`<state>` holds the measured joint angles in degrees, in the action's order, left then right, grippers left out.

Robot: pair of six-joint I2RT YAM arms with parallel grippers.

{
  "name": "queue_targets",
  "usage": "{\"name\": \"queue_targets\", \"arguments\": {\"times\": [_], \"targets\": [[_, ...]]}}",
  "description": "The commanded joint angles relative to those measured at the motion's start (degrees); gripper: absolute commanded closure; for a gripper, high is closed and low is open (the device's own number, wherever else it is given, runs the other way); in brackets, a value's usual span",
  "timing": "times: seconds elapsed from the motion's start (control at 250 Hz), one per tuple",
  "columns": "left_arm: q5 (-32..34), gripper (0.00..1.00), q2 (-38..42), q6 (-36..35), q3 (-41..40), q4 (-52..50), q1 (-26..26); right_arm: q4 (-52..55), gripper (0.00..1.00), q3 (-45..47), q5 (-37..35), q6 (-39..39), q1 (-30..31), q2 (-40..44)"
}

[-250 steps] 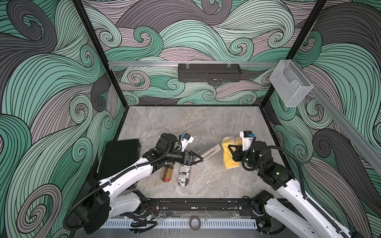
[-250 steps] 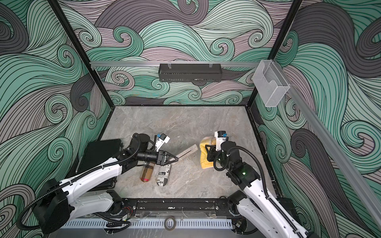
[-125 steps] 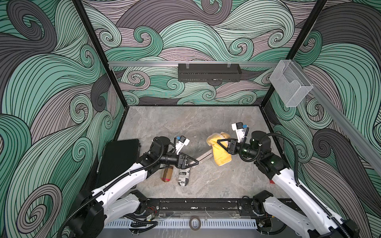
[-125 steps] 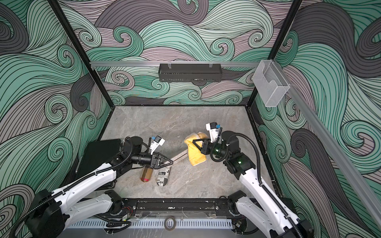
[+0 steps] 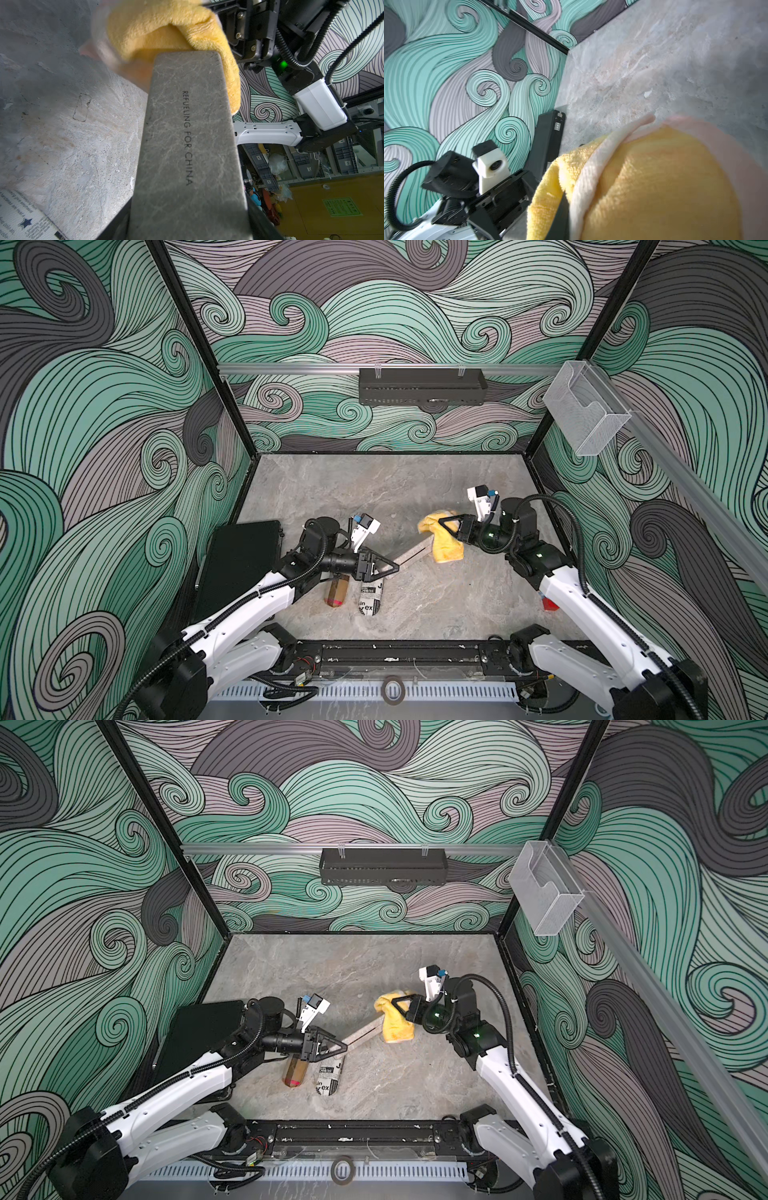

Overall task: Wipe the eyeglass case
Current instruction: Wipe the dirt from the eyeglass case.

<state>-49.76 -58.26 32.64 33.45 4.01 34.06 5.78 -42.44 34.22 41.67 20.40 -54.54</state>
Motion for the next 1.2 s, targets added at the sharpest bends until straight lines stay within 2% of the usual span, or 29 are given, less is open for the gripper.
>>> {"name": "queue_targets", "arguments": {"times": [0.0, 0.324, 0.527, 0.743, 0.863, 0.959, 1.103, 1.199], "targets": [[-2.2, 0.57, 0.7, -1.3, 0.6, 4.5, -0.1, -5.3, 1.0, 0.9, 6.6, 2.5, -0.2, 1.1], [-2.3, 0.57, 2.9, -1.3, 0.6, 4.4, -0.1, 2.5, 1.0, -0.2, -0.3, 0.7, -0.2, -7.1], [-2.0, 0.56, 2.3, -1.4, 0.5, 4.5, -0.1, 1.8, 1.0, -1.8, 5.1, -2.3, -0.6, -4.3], [-2.2, 0.57, 1.3, -1.4, 0.2, 5.4, -0.1, -1.6, 1.0, -0.5, 5.1, -3.0, -0.7, 1.7], [-2.5, 0.57, 1.0, -1.6, 0.2, 5.3, -0.1, -4.7, 1.0, 0.4, 6.9, -2.4, -0.7, 0.4], [-2.5, 0.57, 1.0, -1.6, 0.2, 5.5, -0.1, -3.2, 1.0, 0.0, 7.2, -3.1, -0.6, -2.7], [-3.2, 0.57, 1.2, -1.7, -0.1, 6.1, 0.1, 2.5, 1.0, -0.9, 4.0, -5.6, -0.7, -5.9], [-2.5, 0.57, 1.8, -2.7, 0.2, 4.2, 0.1, 12.4, 1.0, -3.6, -6.2, -8.8, -0.7, -6.0]]}}
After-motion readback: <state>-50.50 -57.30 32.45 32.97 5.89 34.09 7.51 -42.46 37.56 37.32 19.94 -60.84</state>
